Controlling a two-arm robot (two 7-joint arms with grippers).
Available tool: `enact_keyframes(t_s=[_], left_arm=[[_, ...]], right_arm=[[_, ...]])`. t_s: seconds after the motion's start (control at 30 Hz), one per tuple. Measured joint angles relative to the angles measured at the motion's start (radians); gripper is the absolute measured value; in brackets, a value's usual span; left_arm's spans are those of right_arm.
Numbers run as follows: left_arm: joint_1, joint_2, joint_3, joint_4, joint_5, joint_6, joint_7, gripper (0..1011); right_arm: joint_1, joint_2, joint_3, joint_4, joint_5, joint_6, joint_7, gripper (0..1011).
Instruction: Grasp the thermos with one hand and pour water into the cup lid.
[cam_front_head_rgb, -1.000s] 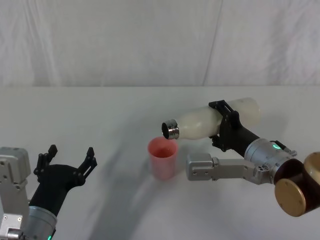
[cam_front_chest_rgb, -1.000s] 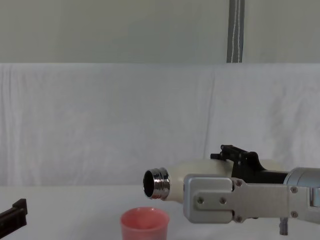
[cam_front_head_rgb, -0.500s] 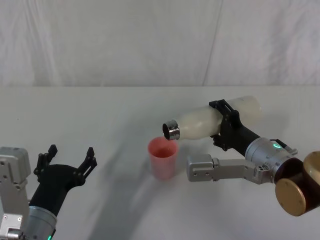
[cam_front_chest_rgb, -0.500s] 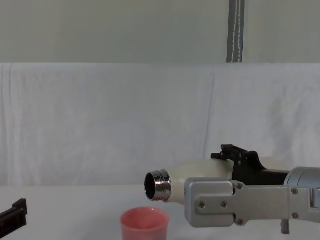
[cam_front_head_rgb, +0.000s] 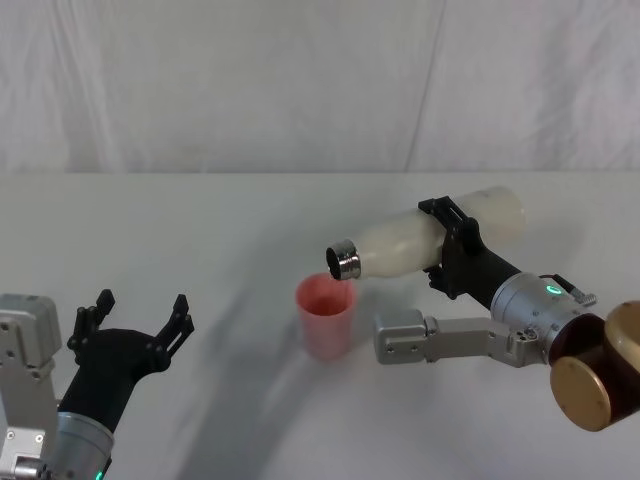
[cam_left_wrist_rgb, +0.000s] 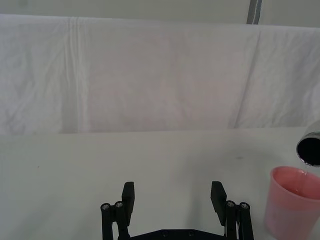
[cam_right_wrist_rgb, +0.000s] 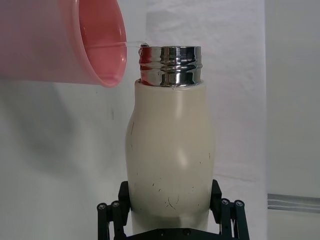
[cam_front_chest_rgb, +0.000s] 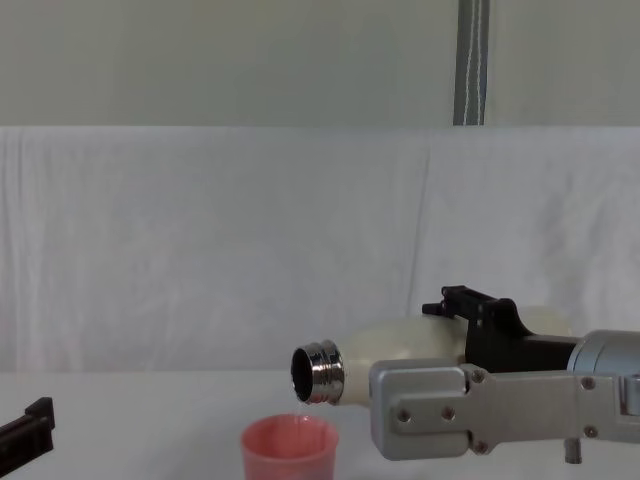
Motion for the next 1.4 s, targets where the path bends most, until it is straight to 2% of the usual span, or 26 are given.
enact_keyframes(t_s=[1.4], left_arm=[[0.0,0.0,0.0,0.0,0.0,0.0,0.0,1001]], right_arm=[[0.007,0.009,-0.005,-0.021,-0.016,0.001,0.002,951]])
